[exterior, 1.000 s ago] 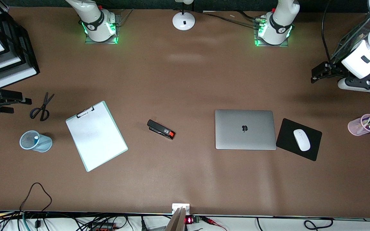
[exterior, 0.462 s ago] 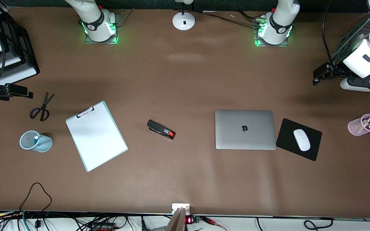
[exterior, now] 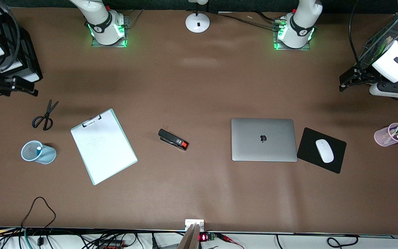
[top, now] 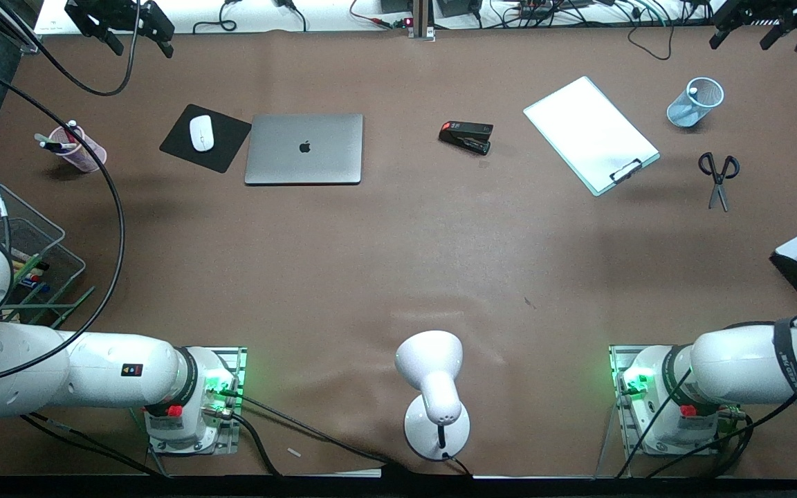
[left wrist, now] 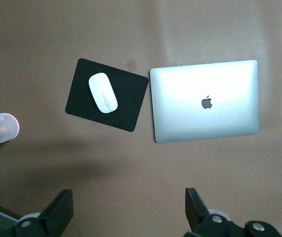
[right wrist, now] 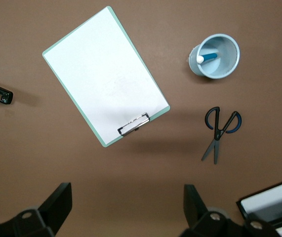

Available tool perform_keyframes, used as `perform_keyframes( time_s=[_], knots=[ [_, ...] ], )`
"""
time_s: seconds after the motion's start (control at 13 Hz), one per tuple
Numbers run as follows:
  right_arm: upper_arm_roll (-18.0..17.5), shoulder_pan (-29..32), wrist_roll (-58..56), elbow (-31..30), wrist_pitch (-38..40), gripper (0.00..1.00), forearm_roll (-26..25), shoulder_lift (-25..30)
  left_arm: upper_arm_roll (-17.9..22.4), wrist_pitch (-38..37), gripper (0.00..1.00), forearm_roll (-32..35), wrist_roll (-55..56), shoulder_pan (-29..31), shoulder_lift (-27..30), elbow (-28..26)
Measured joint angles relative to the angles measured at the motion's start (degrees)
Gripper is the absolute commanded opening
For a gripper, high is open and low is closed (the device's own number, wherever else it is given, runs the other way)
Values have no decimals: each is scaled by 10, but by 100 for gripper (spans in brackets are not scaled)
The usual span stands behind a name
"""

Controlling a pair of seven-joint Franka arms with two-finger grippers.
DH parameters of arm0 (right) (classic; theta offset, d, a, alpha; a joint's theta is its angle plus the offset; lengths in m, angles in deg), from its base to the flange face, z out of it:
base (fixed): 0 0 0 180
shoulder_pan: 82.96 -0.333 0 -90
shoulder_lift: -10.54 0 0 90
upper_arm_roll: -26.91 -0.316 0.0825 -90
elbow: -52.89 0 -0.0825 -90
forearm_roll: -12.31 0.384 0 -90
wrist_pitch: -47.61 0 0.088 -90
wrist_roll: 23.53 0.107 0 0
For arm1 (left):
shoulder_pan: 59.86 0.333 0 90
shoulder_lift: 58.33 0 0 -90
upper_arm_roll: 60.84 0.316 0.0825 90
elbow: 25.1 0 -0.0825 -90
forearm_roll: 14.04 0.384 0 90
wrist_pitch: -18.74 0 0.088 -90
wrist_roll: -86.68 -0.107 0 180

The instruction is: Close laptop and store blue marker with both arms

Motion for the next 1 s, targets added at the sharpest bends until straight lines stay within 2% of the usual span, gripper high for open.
perform_keyframes(
  time_s=[0.31,0.54,1.0],
  knots=[
    [-9,-7,47,-19,1,100,0,43,1,0,100,0,0,0,0,0],
    [-32,-10,76,-25,2,100,-1,65,1,0,100,0,0,-2,0,0],
    [-30,-8,79,9,-1,100,-2,69,1,-1,100,0,0,-2,0,0]
  ],
)
